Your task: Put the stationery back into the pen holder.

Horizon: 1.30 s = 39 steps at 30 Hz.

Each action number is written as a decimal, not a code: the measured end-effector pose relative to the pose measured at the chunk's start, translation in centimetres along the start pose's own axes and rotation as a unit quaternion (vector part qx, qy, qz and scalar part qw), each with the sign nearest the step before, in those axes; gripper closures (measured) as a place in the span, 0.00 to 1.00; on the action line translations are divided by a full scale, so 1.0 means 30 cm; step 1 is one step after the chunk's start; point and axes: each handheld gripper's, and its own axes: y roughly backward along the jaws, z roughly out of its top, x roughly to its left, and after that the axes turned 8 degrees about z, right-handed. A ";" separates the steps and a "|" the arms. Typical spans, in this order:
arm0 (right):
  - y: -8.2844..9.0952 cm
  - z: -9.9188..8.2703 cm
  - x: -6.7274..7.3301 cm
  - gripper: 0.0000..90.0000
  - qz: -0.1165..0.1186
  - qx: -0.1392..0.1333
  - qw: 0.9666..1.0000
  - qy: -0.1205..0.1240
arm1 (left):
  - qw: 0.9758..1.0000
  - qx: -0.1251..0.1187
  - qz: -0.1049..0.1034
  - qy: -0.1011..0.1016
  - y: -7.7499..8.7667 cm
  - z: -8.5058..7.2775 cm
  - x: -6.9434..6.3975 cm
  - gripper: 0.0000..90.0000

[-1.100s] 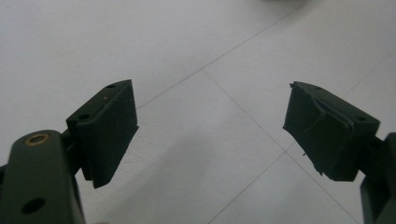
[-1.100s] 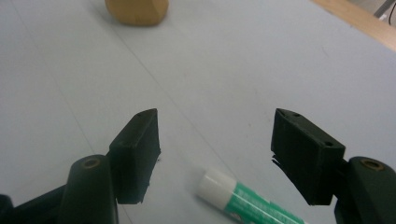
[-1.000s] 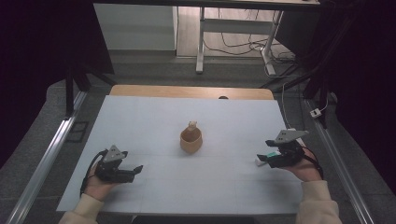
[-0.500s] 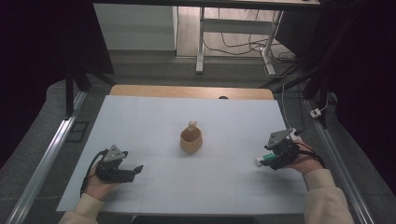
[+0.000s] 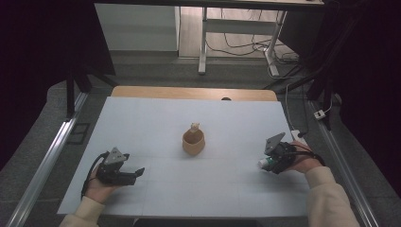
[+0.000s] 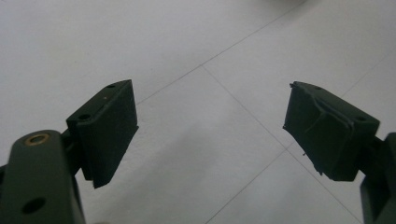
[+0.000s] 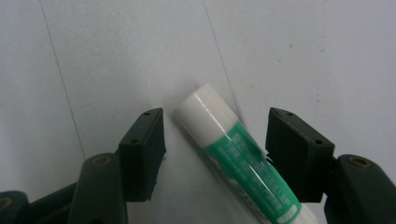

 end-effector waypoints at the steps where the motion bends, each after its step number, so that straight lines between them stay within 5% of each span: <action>1: -0.007 0.005 -0.003 0.45 0.002 0.007 1.000 0.006 | 1.000 0.000 0.000 0.001 0.000 0.000 0.000 0.19; 5: -0.026 0.021 -0.004 0.52 0.001 0.035 0.999 0.023 | 1.000 0.001 0.001 0.001 0.000 -0.001 0.000 0.19; 8: -0.036 0.032 -0.007 0.58 -0.003 0.049 0.997 0.058 | 1.000 -0.004 -0.003 0.003 0.005 0.000 0.001 0.19; 19: -0.037 0.023 0.009 0.73 -0.012 0.034 0.995 0.089 | 1.000 -0.005 -0.002 0.003 0.007 0.000 0.000 0.19; 22: -0.028 0.023 0.011 0.73 -0.028 0.021 0.996 0.080 | 1.000 -0.005 -0.002 0.003 0.006 0.000 0.001 0.19; 29: 0.035 0.023 0.005 0.73 -0.054 -0.049 0.997 0.017 | 1.000 -0.005 -0.003 0.005 0.006 -0.001 0.006 0.19; 39: 0.102 0.020 0.001 0.73 -0.074 -0.148 0.985 -0.046 | 1.000 -0.009 -0.008 0.011 0.009 0.000 0.008 0.19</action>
